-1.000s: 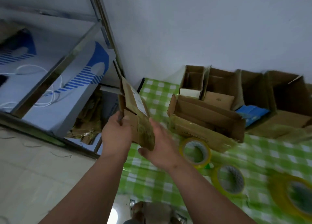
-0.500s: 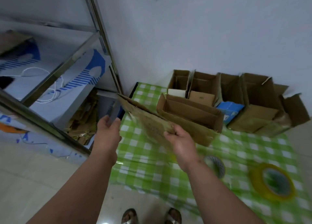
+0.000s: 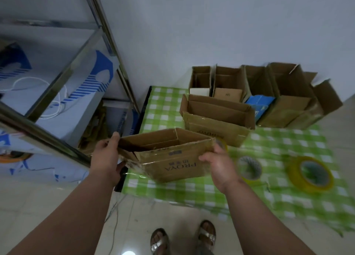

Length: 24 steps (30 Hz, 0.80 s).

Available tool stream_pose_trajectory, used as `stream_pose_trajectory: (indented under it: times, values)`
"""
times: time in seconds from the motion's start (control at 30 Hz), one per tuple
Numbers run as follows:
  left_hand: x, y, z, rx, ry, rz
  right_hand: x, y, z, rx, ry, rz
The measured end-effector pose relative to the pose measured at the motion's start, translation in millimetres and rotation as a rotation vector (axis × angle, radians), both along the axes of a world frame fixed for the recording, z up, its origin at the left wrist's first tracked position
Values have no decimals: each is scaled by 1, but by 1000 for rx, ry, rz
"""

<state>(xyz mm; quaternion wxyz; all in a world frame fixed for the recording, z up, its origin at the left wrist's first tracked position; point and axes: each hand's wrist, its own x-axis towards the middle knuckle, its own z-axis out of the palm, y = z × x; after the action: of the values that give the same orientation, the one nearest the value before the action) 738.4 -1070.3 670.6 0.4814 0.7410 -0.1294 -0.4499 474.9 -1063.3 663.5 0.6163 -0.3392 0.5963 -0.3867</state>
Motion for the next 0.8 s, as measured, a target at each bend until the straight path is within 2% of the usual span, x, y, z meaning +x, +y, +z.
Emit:
stream_pose_trajectory:
  times: [0.13, 0.23, 0.3, 0.43, 0.53, 0.67, 0.8]
  values:
    - [-1, 3, -2, -35, -207, -79, 21, 3, -8, -119, 144, 21]
    - [-1, 4, -5, -41, -302, -196, 29, 3, -22, -105, 361, 24]
    - [-1, 6, -9, -46, -319, -243, 28, 8, -27, -97, 397, -3]
    - [1, 2, -12, -71, -254, -194, 22, 14, -30, -166, 273, 99]
    - [-1, -5, -14, -83, -117, -208, 20, 14, -34, -210, 399, 204]
    - [-10, -6, -15, -82, -221, -270, 20, 16, -34, -318, 563, 230]
    - [-6, -12, -15, -88, -331, -322, 18, 14, -33, -357, 626, 241]
